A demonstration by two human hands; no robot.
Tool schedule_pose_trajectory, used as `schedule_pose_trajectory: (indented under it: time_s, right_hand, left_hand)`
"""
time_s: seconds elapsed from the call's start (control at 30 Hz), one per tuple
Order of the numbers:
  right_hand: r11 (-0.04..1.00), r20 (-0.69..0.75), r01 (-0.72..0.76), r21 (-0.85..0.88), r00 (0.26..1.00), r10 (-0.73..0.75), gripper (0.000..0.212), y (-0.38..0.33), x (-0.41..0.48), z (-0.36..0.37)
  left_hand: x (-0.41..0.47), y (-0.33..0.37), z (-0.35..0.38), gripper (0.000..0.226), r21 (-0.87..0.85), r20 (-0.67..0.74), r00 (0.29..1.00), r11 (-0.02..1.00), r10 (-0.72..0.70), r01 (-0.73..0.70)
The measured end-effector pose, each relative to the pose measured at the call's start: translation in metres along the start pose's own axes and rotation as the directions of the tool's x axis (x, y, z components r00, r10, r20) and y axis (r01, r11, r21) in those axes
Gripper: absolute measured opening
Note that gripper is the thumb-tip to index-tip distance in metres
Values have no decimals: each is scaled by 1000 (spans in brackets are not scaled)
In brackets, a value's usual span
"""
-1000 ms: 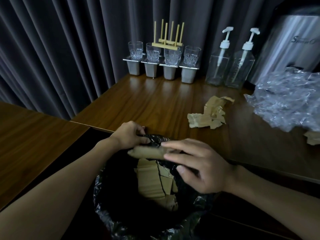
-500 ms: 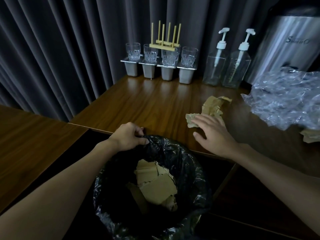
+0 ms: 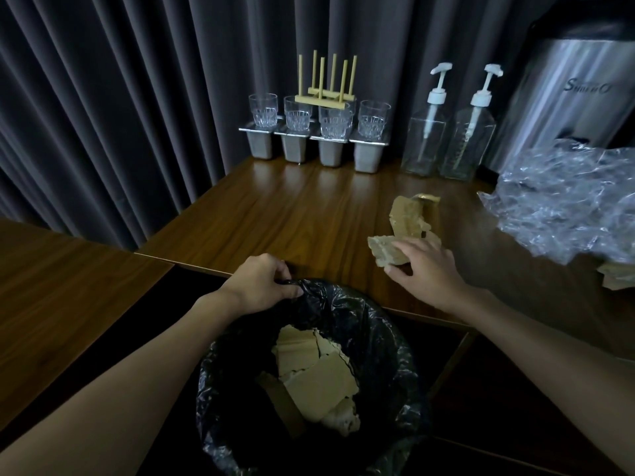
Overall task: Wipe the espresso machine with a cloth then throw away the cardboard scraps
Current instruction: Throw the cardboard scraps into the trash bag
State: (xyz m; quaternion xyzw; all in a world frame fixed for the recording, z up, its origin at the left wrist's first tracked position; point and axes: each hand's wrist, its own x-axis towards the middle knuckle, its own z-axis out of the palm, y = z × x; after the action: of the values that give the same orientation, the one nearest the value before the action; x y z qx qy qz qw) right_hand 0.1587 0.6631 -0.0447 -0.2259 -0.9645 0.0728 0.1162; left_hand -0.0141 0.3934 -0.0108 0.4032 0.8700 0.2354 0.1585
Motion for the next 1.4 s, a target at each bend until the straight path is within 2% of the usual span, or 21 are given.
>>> schedule_pose_trajectory:
  time_s: [0.07,0.23,0.33,0.5,0.6,0.67,0.77,0.9,1.0,1.13,1.3,1.4]
  right_hand:
    - [1000,43,6,-14,999,-6,65,2,1,0]
    - [997,-28,-7,-71,1000,5,68,2,3,-2]
    - [986,49,-143,81,989,140,77,1,7,-7]
    - [941,38,-186,283,982,182,71,0,6,-11]
    - [944,-74,-116,309,987,145,59,-1,5,-15]
    - [921,-139,-54,387,983,116,52,-2,6,-20]
    - [828,-184,0,561,975,125,41,-3,7,-30]
    - [788,-216,49,613,971,107,33,-11,7,-39]
    - [806,-173,74,588,984,35,29,-22,3,-46]
    - [728,-75,161,666,986,-149,12,-50,-10,-52]
    - [615,64,184,767,931,-358,13,-83,-29,-54]
    - [601,146,135,787,907,-394,20,-96,-36,-52]
  left_hand:
    - [0,0,-1,23,-1,-1,1000,1000,2,-2]
    - [1,-2,-1,25,-2,2,1000,1000,7,-7]
    - [1,-4,-2,23,-15,3,1000,1000,4,-4]
    - [1,-5,-3,22,-39,19,1000,999,-6,7]
    - [1,-7,-3,22,-64,26,1000,998,-11,13]
    - [1,-8,-3,21,-75,31,999,997,-17,19]
    - [1,-9,-3,21,-86,33,999,996,-23,26]
    - [1,-10,-3,21,-88,29,999,996,-23,25]
    - [2,-10,-3,20,-92,31,999,995,-24,27]
    - [3,-10,-4,20,-97,33,999,995,-26,29]
    - [3,-14,-1,20,-76,12,1000,997,-23,24]
    - [5,-15,-1,19,-59,1,1000,998,-13,13]
